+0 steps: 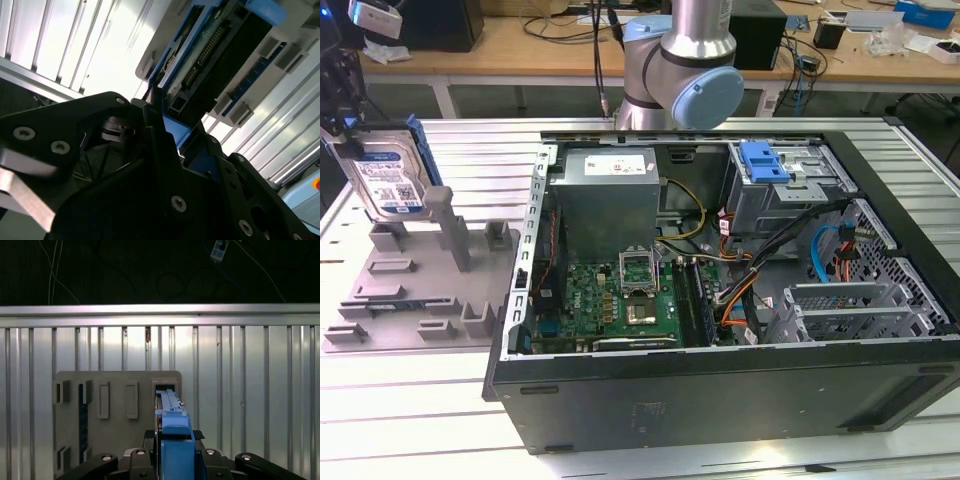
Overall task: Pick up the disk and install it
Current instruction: 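Pick up the disk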
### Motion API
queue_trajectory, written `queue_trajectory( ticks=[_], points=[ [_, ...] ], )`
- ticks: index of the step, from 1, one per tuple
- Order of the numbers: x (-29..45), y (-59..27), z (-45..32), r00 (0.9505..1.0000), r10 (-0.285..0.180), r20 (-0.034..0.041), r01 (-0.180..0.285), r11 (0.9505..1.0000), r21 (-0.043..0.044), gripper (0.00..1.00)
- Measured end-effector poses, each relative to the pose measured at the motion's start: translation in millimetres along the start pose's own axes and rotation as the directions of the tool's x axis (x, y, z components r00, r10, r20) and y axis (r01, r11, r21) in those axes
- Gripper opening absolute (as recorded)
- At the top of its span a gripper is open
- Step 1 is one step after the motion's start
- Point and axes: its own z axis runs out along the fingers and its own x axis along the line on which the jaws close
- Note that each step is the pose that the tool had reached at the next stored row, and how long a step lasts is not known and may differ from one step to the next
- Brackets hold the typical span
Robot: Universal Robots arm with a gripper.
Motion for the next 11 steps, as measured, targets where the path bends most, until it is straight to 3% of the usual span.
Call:
queue_trajectory(
  ticks=[11],
  points=[
    [0.4,-0.8,-20.1,1.0000,0.000,-0.0001,0.000,1.0000,0.0001,0.36]
  ],
)
